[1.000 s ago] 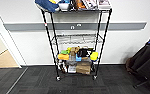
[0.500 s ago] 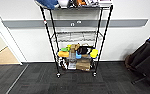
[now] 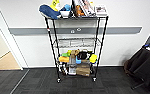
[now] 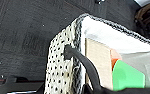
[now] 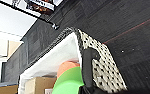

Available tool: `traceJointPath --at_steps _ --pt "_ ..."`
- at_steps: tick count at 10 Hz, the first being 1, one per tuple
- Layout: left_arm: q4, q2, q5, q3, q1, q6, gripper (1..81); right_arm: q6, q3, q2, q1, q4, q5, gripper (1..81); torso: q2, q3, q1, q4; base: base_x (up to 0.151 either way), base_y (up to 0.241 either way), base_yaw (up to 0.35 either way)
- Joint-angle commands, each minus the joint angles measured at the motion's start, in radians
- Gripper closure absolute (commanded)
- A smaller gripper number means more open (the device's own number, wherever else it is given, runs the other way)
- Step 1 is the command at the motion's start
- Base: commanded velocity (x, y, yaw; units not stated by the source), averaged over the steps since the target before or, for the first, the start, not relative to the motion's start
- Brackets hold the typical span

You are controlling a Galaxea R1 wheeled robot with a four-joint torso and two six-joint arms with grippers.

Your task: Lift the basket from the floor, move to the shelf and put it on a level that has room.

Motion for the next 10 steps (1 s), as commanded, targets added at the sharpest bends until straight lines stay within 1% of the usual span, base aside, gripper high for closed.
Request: traceJointPath --at_steps 1,2,3,4,5,7,10 --pt "-0.01 -0.038 0.042 0.027 -0.091 0.007 81.1 0.009 0.028 -0.031 0.095 -0.01 -0.006 81.1 0.096 0.094 -0.062 0.0 0.0 0.0 0.0" --pt "-0.002 -0.043 0.041 0.027 -0.083 0.007 81.1 0.009 0.026 -0.031 0.094 -0.011 -0.006 81.1 0.129 0.126 -0.083 0.0 0.0 0.0 0.0" --pt "-0.002 -0.047 0.034 0.034 -0.082 0.007 81.1 0.009 0.026 -0.031 0.091 -0.013 -0.006 81.1 0.161 0.136 -0.105 0.0 0.0 0.0 0.0" --pt "-0.002 -0.056 0.03 0.062 -0.082 0.007 81.1 0.008 0.029 -0.031 0.088 -0.013 -0.006 81.1 0.196 0.096 -0.128 0.0 0.0 0.0 0.0" --pt "-0.002 -0.067 0.028 0.093 -0.086 0.006 81.1 0.006 0.029 -0.03 0.083 -0.019 -0.006 81.1 0.218 0.111 -0.144 0.0 0.0 0.0 0.0" --pt "-0.002 -0.084 0.031 0.143 -0.099 0.006 81.1 0.008 0.025 -0.025 0.069 -0.019 -0.004 81.1 0.275 0.124 -0.18 0.0 0.0 0.0 0.0" --pt "-0.003 -0.076 0.044 0.162 -0.111 0.004 81.1 0.008 0.011 -0.007 0.061 -0.019 -0.005 81.1 0.377 0.124 -0.247 0.0 0.0 0.0 0.0"
